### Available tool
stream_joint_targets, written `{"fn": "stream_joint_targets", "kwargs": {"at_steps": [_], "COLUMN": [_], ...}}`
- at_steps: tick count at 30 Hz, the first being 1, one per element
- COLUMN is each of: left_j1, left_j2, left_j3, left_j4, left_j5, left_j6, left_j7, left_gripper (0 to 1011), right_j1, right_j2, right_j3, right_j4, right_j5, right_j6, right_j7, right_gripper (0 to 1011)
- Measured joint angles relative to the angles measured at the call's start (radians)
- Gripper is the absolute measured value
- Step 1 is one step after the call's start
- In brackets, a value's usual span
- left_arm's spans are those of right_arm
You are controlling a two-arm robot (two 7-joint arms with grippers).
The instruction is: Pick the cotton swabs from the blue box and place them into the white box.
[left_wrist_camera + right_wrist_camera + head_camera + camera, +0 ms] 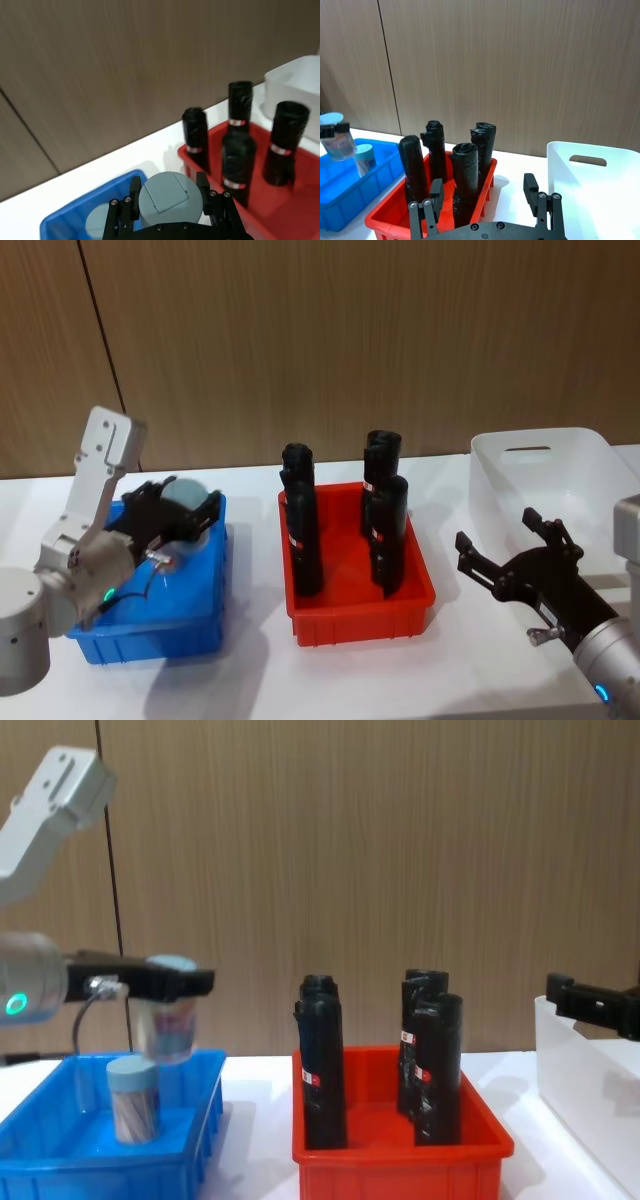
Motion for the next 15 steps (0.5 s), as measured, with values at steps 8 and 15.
{"fn": "stream_joint_targets", "kwargs": {"at_steps": [8, 15], "left_j1": [-0.019, -0.054], "left_j2": [-0.016, -0.044], "left_j3": [0.008, 0.022], "left_j4": [-0.033, -0.031], "left_j5": [-0.027, -0.050], "left_j6": [-0.017, -0.023], "left_j7": [-0.073, -0.145], "left_gripper": [673, 673], "right_j1": [0.000, 0.000], "right_j2": [0.000, 0.000], "right_j3": [0.000, 0.000], "right_j4": [0.000, 0.000], "right_j5": [0.000, 0.000], "right_j6": [0.000, 0.000], "right_j7": [0.000, 0.000], "right_gripper": [1002, 1001]}}
